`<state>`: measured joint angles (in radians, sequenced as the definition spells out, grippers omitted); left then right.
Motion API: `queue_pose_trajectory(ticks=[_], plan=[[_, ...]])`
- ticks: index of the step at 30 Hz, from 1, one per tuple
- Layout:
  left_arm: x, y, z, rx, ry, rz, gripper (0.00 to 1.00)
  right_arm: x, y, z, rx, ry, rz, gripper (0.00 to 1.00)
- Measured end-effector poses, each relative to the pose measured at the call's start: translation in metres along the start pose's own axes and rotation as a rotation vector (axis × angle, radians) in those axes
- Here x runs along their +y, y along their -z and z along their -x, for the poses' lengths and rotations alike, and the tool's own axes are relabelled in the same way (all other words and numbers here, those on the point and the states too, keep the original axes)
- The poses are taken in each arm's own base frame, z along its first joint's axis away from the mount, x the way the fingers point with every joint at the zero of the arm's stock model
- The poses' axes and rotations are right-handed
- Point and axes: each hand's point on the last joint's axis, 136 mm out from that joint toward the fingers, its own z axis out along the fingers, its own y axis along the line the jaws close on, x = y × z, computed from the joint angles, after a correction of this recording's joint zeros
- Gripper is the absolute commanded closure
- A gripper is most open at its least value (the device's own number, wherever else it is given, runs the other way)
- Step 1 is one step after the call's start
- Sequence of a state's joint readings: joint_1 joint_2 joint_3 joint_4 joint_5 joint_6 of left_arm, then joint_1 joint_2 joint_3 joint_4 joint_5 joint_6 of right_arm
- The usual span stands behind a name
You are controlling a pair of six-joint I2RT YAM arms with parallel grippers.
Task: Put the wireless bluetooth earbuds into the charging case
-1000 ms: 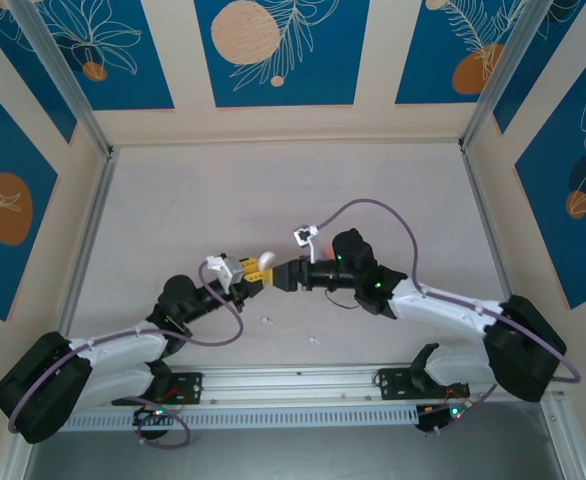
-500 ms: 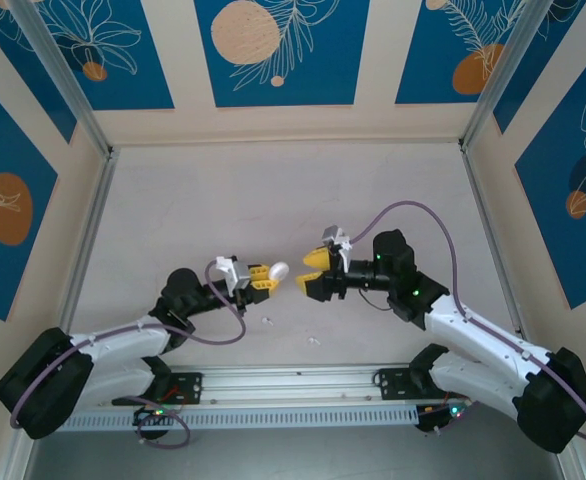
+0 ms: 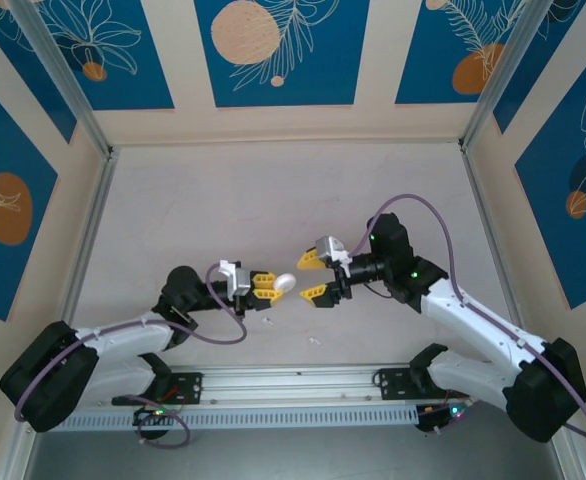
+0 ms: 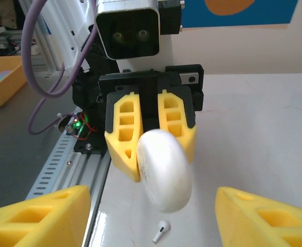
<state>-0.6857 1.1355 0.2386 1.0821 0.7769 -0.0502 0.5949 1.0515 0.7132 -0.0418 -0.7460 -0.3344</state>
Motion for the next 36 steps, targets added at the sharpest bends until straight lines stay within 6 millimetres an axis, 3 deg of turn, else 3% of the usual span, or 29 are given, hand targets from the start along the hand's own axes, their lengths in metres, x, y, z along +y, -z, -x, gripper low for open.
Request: queue_pose_trajectory(ticks=[15, 20, 23, 27, 29, 36], plan=[[-0.004, -0.001, 0.005, -0.022, -0.022, -0.028, 0.82, -0.002, -0.02, 0.0, 0.055, -0.051, 0.192, 0.59], [-0.003, -0.002, 0.007, -0.024, -0.025, -0.029, 0.81, -0.001, -0.023, -0.003, 0.065, -0.048, 0.212, 0.79], [-0.004, -0.002, 0.006, -0.022, -0.024, -0.032, 0.76, -0.001, -0.022, -0.003, 0.069, -0.039, 0.213, 0.88], [0.0, -0.002, 0.006, -0.02, -0.043, -0.008, 0.51, -0.001, -0.02, -0.005, 0.096, -0.035, 0.192, 0.89], [0.005, -0.001, 0.004, -0.014, -0.054, 0.02, 0.43, -0.002, -0.018, -0.008, 0.124, -0.031, 0.165, 0.89], [0.017, 0.005, -0.007, 0.095, -0.126, 0.116, 0.41, -0.009, -0.016, -0.024, 0.343, 0.04, 0.017, 0.89]])
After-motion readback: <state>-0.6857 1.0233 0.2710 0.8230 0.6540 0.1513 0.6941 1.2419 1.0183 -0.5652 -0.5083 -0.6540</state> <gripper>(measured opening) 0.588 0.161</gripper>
